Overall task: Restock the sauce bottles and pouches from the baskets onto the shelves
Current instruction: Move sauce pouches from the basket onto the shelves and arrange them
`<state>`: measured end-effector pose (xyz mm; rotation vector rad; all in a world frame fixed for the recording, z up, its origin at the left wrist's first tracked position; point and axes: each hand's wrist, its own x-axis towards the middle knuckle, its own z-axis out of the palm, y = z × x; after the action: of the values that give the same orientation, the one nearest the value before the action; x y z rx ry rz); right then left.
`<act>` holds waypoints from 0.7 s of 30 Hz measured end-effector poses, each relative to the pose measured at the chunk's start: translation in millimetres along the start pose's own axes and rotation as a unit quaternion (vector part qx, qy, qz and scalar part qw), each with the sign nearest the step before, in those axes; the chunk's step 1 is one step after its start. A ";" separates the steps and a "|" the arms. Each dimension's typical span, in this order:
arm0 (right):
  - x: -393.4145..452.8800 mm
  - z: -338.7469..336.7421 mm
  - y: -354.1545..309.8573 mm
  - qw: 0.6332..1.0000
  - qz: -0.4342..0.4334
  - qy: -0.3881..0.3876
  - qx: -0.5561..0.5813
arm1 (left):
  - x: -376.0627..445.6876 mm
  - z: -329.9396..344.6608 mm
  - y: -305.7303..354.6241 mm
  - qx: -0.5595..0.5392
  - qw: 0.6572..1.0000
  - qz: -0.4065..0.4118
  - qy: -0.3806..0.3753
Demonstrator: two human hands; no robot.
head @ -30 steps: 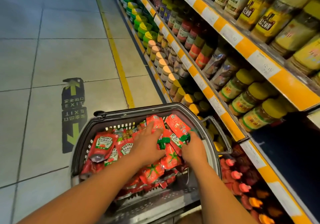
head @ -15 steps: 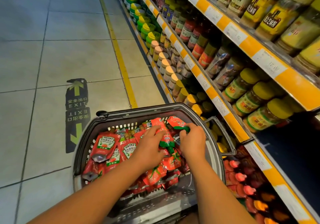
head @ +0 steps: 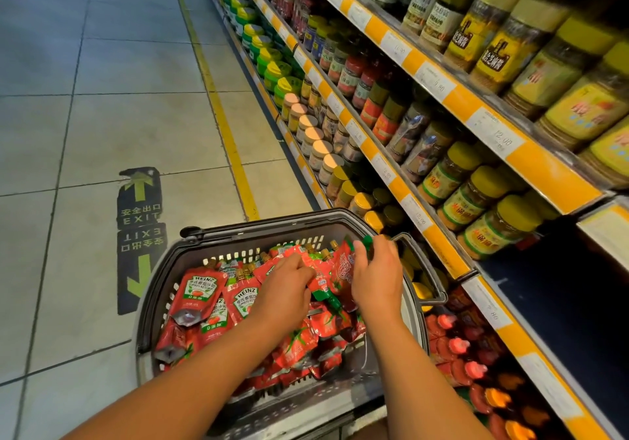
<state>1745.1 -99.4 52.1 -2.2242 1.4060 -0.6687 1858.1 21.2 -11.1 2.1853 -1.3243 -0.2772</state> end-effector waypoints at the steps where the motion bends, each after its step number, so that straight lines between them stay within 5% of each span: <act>1: -1.0 0.5 1.2 1.000 0.014 -0.016 -0.003 | 0.0 -0.1 0.7 0.020 1.000 0.000 0.001; 12: 0.0 0.7 22.7 0.980 0.151 -0.086 0.091 | 6.0 -11.5 -3.7 0.059 0.997 0.047 0.027; 18: 3.9 -13.7 29.9 0.963 0.189 -0.009 0.194 | 3.2 -31.9 -3.3 -0.042 0.990 0.094 0.100; 21: 3.8 -26.3 33.0 0.932 0.216 0.023 0.291 | 1.6 -48.3 8.9 -0.175 0.977 0.013 0.120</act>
<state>1707.4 -118.5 54.4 -1.3951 1.4207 -0.8434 1873.8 33.9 33.7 1.8407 -1.0780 -0.2107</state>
